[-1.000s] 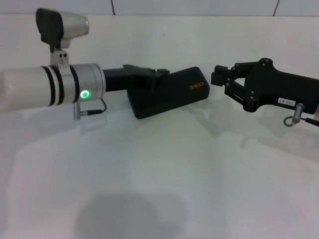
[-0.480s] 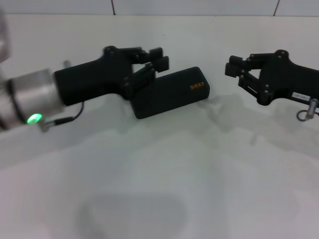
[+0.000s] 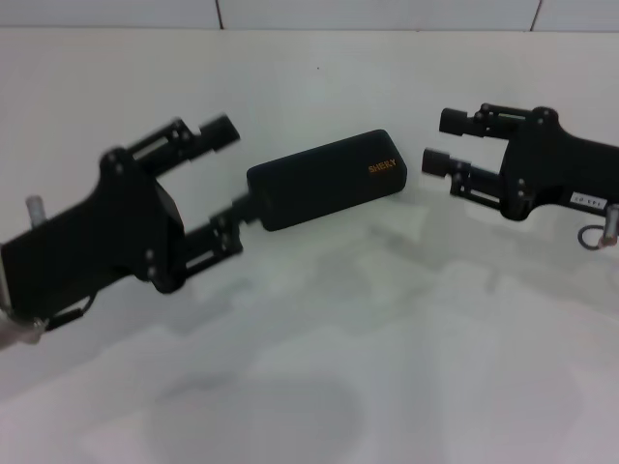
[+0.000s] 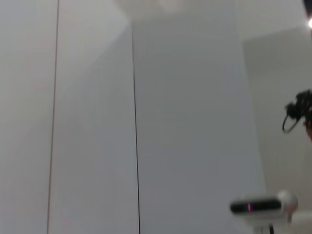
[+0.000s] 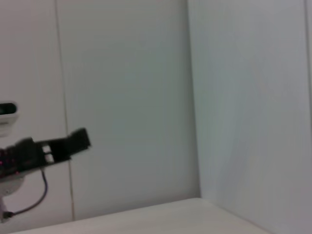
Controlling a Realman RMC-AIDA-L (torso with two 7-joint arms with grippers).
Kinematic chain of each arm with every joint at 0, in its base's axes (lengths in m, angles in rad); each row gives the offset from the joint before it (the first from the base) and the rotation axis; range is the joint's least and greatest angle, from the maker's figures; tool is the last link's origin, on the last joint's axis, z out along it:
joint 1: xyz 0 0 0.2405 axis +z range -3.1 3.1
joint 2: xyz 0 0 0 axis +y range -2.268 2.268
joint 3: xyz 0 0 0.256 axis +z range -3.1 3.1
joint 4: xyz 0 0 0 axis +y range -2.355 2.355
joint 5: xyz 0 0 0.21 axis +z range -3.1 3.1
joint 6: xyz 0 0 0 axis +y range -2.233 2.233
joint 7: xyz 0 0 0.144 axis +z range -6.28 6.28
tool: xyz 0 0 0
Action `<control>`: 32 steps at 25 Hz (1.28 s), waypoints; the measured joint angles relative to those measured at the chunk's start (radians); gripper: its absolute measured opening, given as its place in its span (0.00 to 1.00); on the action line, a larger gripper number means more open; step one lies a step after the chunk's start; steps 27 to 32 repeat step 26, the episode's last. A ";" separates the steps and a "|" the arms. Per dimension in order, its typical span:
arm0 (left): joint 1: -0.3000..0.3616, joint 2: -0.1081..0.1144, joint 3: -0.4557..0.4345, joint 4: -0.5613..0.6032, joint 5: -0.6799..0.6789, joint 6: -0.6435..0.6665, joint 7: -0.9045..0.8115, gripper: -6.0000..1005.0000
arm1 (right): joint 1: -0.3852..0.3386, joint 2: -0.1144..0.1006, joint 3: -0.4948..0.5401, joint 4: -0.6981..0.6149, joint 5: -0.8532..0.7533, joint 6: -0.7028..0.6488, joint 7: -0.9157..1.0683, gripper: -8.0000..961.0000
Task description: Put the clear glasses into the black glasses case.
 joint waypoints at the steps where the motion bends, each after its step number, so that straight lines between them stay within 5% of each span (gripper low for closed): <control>1: 0.002 0.002 -0.005 -0.001 0.023 -0.009 -0.006 0.52 | 0.000 0.001 -0.001 0.000 -0.005 -0.005 0.000 0.35; 8: -0.002 0.054 -0.086 0.021 0.242 -0.032 -0.206 0.82 | 0.012 -0.002 -0.014 -0.013 -0.133 -0.070 0.007 0.70; 11: 0.008 0.070 -0.093 0.055 0.279 -0.030 -0.249 0.86 | 0.008 -0.003 -0.011 -0.041 -0.205 -0.078 0.036 0.72; 32: 0.010 0.064 -0.101 0.107 0.357 -0.031 -0.287 0.87 | 0.004 0.000 -0.010 -0.072 -0.280 -0.079 0.093 0.74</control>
